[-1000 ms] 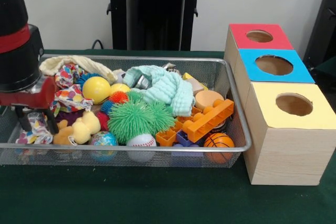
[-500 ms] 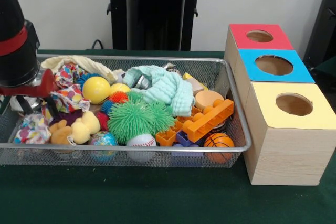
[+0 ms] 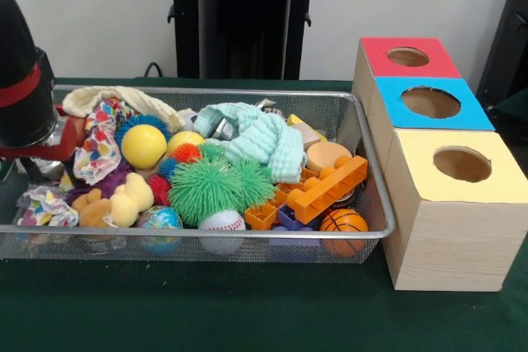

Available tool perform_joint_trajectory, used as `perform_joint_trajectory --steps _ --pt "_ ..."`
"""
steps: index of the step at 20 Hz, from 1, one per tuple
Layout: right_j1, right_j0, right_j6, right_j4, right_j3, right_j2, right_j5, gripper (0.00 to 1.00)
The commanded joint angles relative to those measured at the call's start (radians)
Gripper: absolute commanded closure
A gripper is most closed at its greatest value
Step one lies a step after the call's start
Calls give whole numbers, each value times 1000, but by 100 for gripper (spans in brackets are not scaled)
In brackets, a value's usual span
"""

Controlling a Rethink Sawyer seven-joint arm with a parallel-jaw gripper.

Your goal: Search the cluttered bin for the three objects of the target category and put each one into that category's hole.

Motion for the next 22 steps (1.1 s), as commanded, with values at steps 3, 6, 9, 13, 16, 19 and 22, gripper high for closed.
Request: perform_joint_trajectory --steps 3,6,9,13,16,19,22 --pt "84 -10 -325 -96 -45 106 -34 0" --pt "88 -12 -333 -111 -60 116 -66 0" --pt "96 -8 -326 -124 -85 118 -75 0" --pt "93 -3 -328 -142 -115 116 -54 0" --pt "88 4 -324 -162 -136 103 -30 0" --pt "86 3 -324 -174 -152 101 -22 0" --pt "87 1 -317 -181 -169 104 -21 0"
